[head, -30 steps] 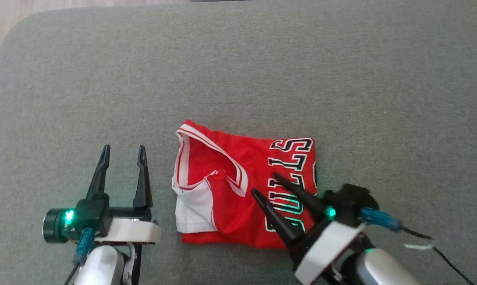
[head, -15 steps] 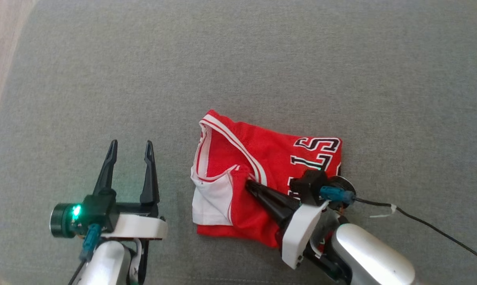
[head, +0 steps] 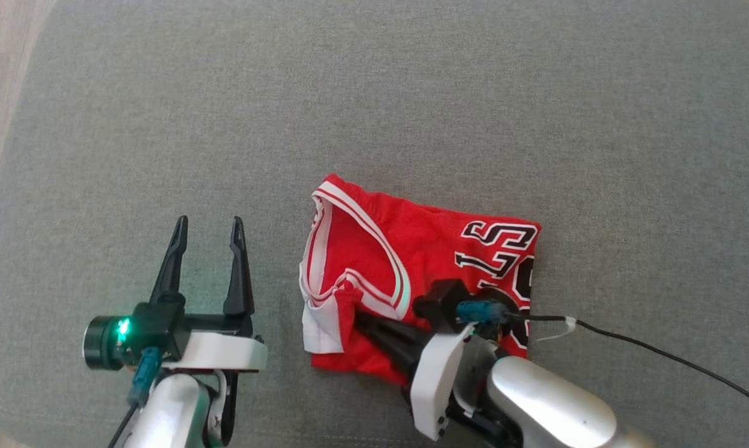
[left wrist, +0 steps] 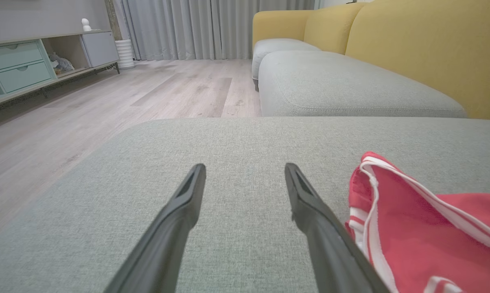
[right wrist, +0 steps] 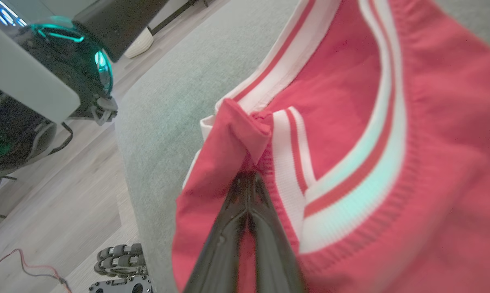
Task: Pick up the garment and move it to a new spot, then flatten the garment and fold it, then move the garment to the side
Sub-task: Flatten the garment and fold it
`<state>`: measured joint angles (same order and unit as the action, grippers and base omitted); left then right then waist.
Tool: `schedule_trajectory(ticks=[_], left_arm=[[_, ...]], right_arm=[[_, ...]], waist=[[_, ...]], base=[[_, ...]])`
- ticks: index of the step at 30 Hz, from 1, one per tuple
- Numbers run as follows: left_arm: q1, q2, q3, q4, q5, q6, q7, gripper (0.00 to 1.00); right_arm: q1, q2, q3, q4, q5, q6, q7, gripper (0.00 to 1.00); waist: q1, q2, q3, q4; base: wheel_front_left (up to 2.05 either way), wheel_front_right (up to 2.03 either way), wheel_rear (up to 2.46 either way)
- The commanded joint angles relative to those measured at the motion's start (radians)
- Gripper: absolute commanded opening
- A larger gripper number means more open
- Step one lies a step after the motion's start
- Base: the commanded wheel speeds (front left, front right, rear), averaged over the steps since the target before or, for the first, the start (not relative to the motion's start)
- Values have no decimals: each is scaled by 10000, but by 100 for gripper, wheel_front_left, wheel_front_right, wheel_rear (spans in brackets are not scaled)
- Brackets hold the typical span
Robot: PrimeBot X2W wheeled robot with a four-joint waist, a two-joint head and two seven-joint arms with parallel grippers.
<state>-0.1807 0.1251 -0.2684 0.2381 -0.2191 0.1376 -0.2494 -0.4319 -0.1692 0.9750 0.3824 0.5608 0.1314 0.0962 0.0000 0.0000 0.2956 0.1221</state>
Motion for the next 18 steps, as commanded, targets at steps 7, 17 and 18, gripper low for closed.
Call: schedule_trajectory(ticks=[7, 17, 18], left_arm=[[-361, 64, 303, -256, -29, 70, -121, 100], [-297, 9, 386, -331, -16, 55, -123, 100], [-292, 2, 398, -335, -14, 53, -123, 100]], right_arm=[[-390, 182, 1187, -329, 491, -7, 414, 0], [-785, -133, 2262, -707, 650, -7, 1041, 0], [-829, -206, 2360, -810, 669, -7, 1118, 0]], waist=[[0, 0, 40, 3], [0, 0, 47, -38], [0, 0, 47, -51]], base=[[0, 0, 0], [0, 0, 0], [0, 0, 0]])
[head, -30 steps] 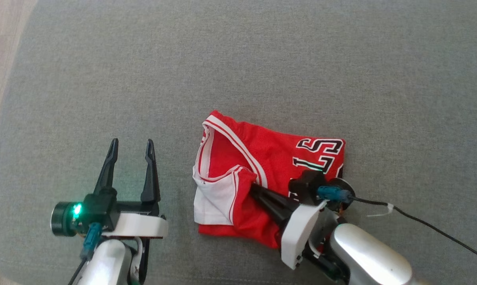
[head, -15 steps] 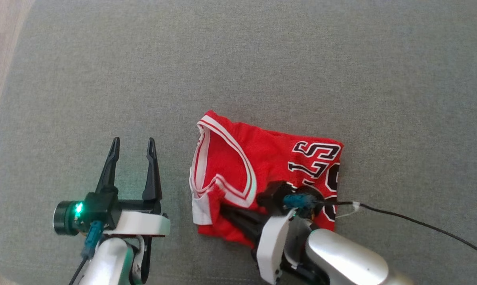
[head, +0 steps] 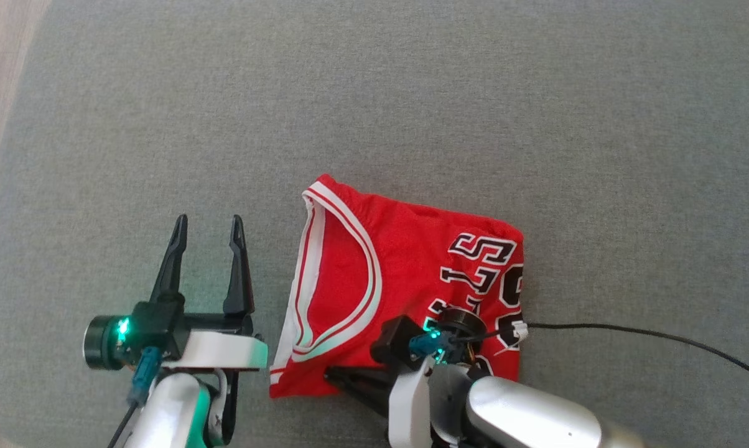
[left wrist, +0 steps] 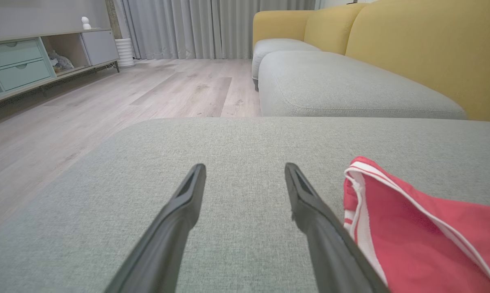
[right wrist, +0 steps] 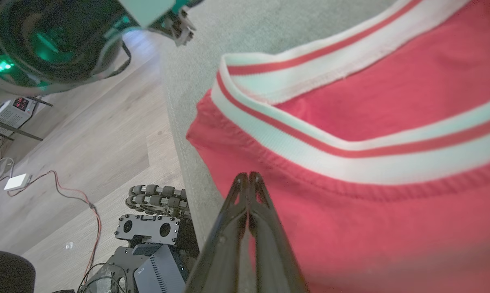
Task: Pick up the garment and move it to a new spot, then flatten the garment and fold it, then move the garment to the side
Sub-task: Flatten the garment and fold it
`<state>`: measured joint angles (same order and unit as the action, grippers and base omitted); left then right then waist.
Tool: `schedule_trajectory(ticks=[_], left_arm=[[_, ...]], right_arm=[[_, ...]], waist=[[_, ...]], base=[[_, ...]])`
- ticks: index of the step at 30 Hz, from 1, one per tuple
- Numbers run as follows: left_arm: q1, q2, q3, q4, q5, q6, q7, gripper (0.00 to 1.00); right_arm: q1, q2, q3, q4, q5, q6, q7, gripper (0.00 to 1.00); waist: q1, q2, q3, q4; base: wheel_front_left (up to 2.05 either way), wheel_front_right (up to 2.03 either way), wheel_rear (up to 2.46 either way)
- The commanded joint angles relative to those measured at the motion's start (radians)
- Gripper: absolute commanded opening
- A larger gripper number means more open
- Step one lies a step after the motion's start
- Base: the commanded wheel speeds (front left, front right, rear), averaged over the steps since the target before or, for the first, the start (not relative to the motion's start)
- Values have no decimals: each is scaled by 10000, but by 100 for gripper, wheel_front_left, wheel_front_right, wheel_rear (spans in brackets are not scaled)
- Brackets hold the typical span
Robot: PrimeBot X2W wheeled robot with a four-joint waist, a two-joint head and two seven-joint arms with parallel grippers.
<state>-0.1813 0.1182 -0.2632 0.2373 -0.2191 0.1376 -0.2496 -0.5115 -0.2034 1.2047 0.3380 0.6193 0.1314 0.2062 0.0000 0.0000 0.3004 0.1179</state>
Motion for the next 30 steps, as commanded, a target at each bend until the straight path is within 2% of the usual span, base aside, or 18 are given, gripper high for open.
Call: schedule_trajectory(ticks=[1, 5, 6, 7, 11, 14, 19, 23, 26, 30], left_arm=[[-276, 66, 364, -332, -14, 55, -121, 100], [-145, 85, 488, -343, -17, 85, -121, 100], [-87, 101, 526, -346, -21, 95, -121, 100], [-29, 121, 561, -346, -21, 107, -121, 100], [162, 236, 661, -322, 1, 157, -121, 100], [252, 330, 713, -318, 7, 207, -121, 100], [277, 494, 724, -366, 68, 289, -33, 100], [311, 602, 726, -464, 101, 370, 123, 100], [335, 685, 734, -555, 116, 424, 238, 100], [477, 798, 752, -705, 101, 475, 378, 100]], right_arm=[[-82, 47, 112, -492, 71, -7, 46, 0], [8, -428, -255, -1421, 98, -7, -191, 0], [146, -572, -530, -1757, 141, -7, -281, 36], [313, -722, -860, -2118, 152, -7, -363, 100], [1244, -1216, -2657, -3499, -55, -7, -741, 100], [2078, -1237, -4429, -4277, -436, -7, -1069, 100], [3277, -651, -7736, -4993, -1531, -7, -1811, 100], [3999, -91, -9979, -5101, -2263, -7, -2239, 100], [4431, 168, -11149, -5110, -2699, -7, -2425, 100], [5023, 332, -11999, -5130, -3093, -7, -2475, 100]], waist=[[0, 0, -6, -29], [0, 0, -121, -196], [0, 0, -170, -259], [0, 0, -222, -326], [0, 0, -450, -635], [0, 0, -599, -848], [0, 0, -802, -1135], [0, 0, -975, -1335], [0, 0, -1106, -1420], [0, 0, -1360, -1472]], base=[[0, 0, 0], [0, 0, 0], [0, 0, 0], [0, 0, 0], [0, 0, 0], [0, 0, 0], [0, 0, 0], [0, 0, 0], [0, 0, 0], [0, 0, 0]])
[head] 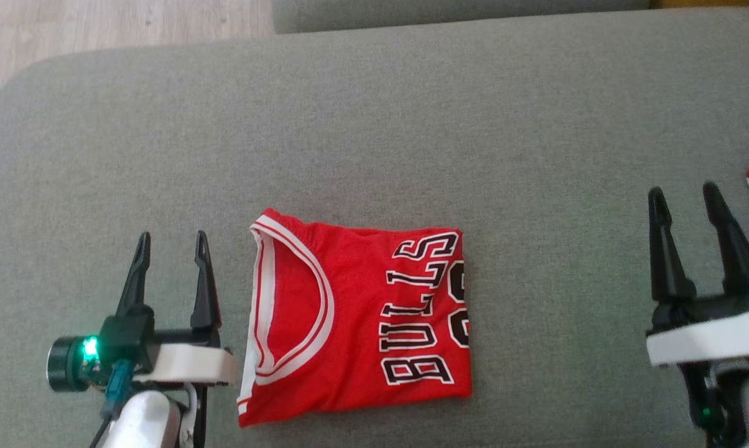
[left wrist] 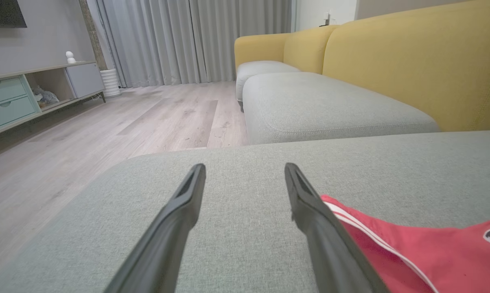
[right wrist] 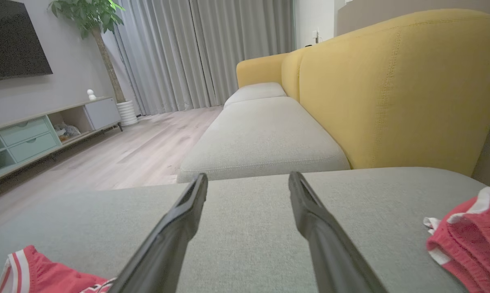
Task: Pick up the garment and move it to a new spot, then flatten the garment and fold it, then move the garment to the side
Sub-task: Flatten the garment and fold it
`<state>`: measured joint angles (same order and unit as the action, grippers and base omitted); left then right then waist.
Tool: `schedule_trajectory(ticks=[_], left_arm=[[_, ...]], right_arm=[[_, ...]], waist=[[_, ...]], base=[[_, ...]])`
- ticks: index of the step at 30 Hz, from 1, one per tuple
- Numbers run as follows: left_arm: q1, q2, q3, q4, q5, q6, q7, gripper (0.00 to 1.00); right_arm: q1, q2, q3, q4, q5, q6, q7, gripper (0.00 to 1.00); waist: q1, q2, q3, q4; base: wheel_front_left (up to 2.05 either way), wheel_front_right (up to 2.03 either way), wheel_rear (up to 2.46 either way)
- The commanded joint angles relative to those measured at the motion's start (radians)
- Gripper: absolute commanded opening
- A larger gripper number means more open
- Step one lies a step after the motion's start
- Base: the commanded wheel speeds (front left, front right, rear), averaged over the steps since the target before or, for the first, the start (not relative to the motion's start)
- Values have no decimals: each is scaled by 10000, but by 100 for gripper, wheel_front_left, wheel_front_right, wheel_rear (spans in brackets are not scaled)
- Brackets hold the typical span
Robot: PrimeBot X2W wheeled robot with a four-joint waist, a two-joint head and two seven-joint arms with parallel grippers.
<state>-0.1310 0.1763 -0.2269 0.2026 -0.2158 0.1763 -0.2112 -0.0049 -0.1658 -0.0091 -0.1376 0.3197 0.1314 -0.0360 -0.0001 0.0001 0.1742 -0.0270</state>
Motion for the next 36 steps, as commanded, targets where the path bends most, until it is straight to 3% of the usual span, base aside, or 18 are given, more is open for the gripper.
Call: schedule_trajectory(ticks=[1, 20, 36], left_arm=[[32, 242, 392, -392, 60, 99, 27, 100], [1367, 588, 389, -469, -300, 184, 789, 100], [1450, 666, 413, -439, -514, 265, 716, 100]], right_arm=[[104, -18, 61, -412, -177, -7, -19, 100], [1588, 277, 797, -648, -469, -7, 811, 100], [1696, 353, 739, -806, -540, -7, 1012, 100]], waist=[[1, -1, -172, -34], [1, -1, -1705, -55], [1, -1, -1753, -3]], base=[[0, 0, 0], [0, 0, 0], [0, 0, 0]])
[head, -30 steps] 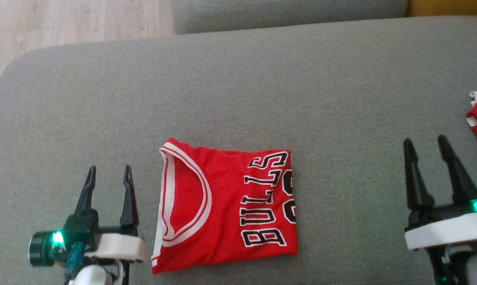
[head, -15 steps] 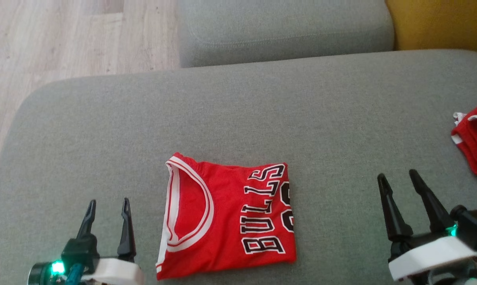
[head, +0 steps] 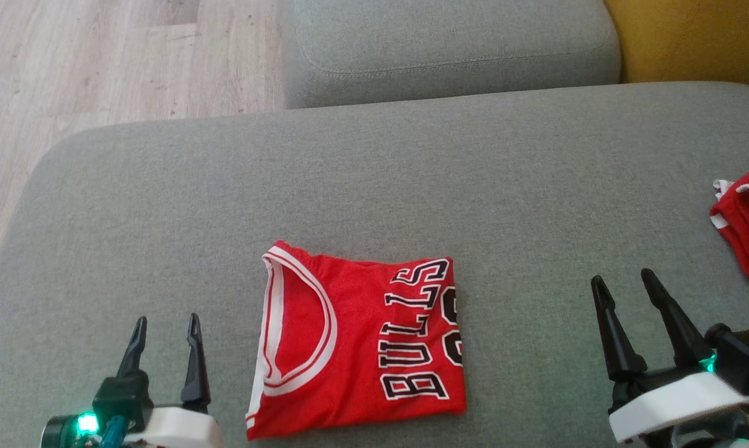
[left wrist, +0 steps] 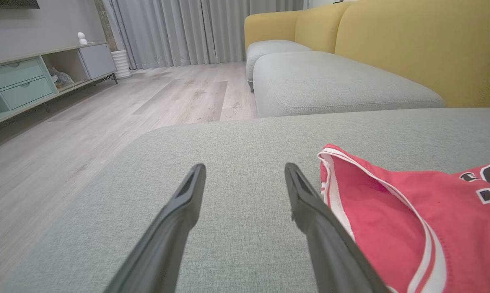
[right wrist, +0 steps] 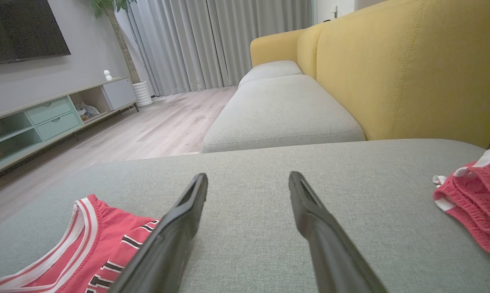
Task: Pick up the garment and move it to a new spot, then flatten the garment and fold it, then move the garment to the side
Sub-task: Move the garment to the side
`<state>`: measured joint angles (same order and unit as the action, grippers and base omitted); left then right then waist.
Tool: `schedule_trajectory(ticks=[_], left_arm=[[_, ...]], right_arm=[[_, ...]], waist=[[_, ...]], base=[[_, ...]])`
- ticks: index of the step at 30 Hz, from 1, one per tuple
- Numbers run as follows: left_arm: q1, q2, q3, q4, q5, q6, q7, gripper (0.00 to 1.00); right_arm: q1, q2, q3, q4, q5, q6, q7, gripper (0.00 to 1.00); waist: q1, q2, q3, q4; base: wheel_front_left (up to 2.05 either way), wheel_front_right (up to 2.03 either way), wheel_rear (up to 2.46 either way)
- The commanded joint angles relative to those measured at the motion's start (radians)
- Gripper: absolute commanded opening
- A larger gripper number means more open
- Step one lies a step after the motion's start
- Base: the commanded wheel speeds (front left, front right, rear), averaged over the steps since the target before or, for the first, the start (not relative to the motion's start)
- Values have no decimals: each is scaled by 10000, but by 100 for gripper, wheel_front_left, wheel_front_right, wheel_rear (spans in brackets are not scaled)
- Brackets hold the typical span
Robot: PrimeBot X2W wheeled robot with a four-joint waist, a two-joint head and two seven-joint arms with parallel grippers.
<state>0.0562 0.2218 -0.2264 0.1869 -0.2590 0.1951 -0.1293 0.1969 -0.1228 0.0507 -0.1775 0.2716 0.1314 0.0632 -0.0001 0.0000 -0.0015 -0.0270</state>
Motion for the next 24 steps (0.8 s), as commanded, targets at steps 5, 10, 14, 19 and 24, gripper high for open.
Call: schedule_trajectory(ticks=[5, 10, 14, 19, 24], left_arm=[[-439, 261, 412, -326, -96, 115, -155, 100], [-456, 329, 411, -549, -75, 179, -161, 100], [-737, 351, 329, -776, 50, 184, -366, 100], [-1287, 200, 144, -925, 211, 105, -826, 100], [-1860, -120, -84, -935, 401, -57, -1232, 100]], right_arm=[[-374, -93, 165, -413, -87, -7, 64, 100], [-414, -82, 200, -420, -92, -7, 90, 100], [-557, -281, 397, -137, 80, -7, 306, 100], [-875, -500, 988, 767, 532, -7, 467, 100], [-1449, -538, 2234, 2428, 1251, -7, 497, 100]], waist=[[1, 0, 16, -45], [1, 0, 90, -47], [1, 0, 396, 135], [1, 0, 839, 540], [1, 0, 1223, 1157]], base=[[0, 0, 0], [0, 0, 0], [0, 0, 0], [0, 0, 0], [0, 0, 0]])
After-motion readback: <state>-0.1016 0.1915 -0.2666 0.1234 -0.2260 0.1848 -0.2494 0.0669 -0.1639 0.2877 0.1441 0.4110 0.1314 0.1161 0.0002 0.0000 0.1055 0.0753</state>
